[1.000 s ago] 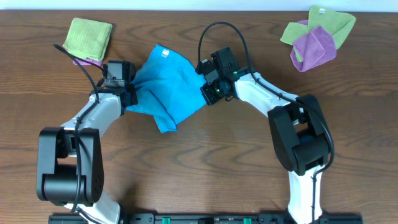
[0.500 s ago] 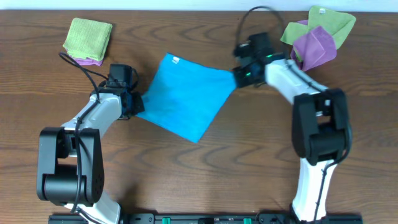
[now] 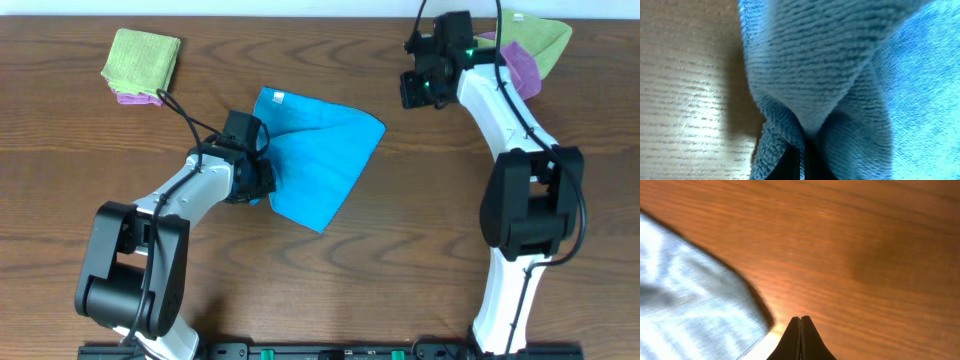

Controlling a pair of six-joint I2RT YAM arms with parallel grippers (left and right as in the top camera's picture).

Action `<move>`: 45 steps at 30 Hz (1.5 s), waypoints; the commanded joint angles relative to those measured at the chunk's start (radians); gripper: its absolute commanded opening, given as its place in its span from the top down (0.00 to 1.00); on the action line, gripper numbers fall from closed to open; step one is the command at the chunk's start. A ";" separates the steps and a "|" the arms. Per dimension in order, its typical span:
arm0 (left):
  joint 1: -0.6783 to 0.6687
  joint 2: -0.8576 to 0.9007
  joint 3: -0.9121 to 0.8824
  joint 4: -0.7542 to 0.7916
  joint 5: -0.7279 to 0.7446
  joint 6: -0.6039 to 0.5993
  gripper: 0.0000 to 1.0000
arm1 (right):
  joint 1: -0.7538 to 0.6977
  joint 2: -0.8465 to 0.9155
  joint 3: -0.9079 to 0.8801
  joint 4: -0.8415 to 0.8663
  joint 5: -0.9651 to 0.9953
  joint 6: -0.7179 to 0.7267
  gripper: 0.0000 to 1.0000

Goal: Fold the cloth
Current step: 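Pull the grippers apart to spread the blue cloth flat, then release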

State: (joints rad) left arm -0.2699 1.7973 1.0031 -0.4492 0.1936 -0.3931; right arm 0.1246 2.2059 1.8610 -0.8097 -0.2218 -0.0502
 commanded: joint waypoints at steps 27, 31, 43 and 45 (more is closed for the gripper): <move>0.008 -0.216 0.011 0.196 -0.385 0.008 0.11 | 0.266 -0.009 -0.117 -0.181 -0.112 -0.082 0.98; 0.023 -0.169 0.010 0.253 -0.385 0.008 0.11 | 0.272 -0.009 -0.195 -0.117 -0.120 -0.082 0.98; 0.034 -0.137 0.011 0.266 -0.384 0.013 0.11 | 0.275 -0.008 -0.364 0.005 0.024 -0.026 0.98; 0.034 -0.137 0.011 0.266 -0.384 0.013 0.10 | 0.260 -0.008 -0.363 -0.019 0.083 -0.016 0.98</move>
State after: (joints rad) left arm -0.2394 1.6497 1.0050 -0.1822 -0.1654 -0.3920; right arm 0.3969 2.1761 1.5368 -0.7979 -0.2985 -0.1013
